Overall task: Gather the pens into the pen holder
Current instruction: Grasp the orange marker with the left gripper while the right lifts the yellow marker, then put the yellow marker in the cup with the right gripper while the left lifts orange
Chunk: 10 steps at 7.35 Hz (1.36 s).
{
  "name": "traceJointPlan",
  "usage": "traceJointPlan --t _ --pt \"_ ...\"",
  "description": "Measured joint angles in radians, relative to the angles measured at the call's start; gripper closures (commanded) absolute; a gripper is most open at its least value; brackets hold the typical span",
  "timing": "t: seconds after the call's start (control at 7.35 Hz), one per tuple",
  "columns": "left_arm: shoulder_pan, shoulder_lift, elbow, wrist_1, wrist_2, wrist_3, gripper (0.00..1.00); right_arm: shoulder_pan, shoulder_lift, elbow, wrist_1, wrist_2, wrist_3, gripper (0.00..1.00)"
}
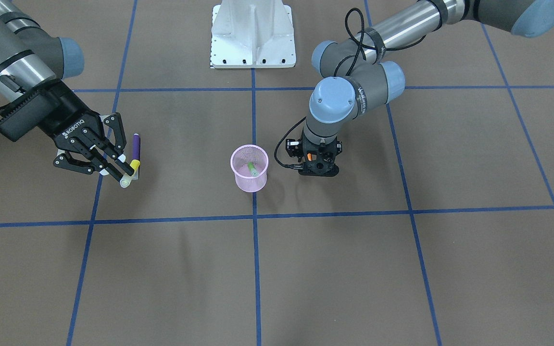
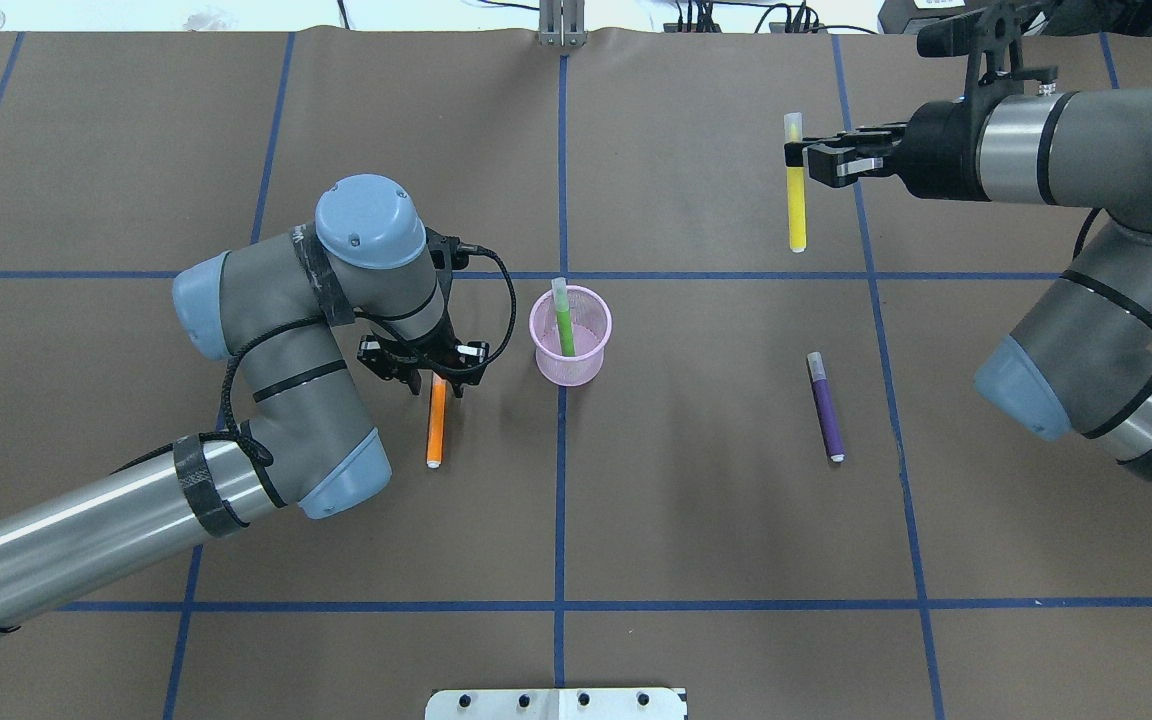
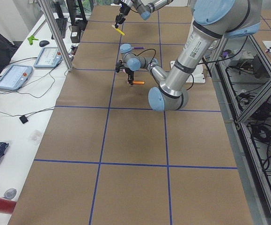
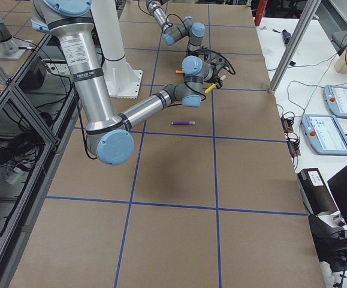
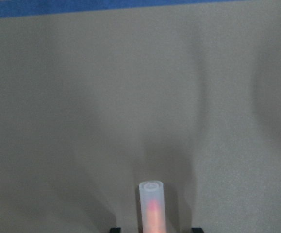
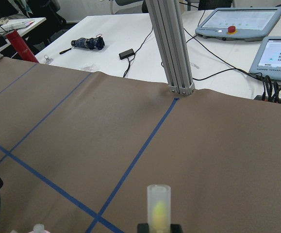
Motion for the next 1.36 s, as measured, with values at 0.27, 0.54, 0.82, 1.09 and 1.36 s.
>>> traceJointPlan --t 0.27,0.54,0.82,1.09,1.36 --pt "0.002 -0.001 0.004 0.0 0.0 0.0 0.63 -0.002 0.0 0.001 0.0 -0.004 0.0 1.0" --pt "0.003 -0.001 0.005 0.0 0.0 -0.01 1.0 -0.002 0.0 0.001 0.0 -0.004 0.0 1.0" --pt "0.004 -0.003 0.002 -0.008 -0.001 -0.056 1.0 -0.002 0.0 0.0 0.0 -0.004 0.0 1.0" --pt "0.001 -0.004 -0.016 -0.018 0.003 -0.072 1.0 -0.002 0.0 0.007 -0.001 -0.005 0.0 1.0" --pt "-0.04 -0.001 -0.084 -0.02 0.05 -0.064 1.0 -0.009 0.018 0.014 0.0 -0.023 0.006 1.0"
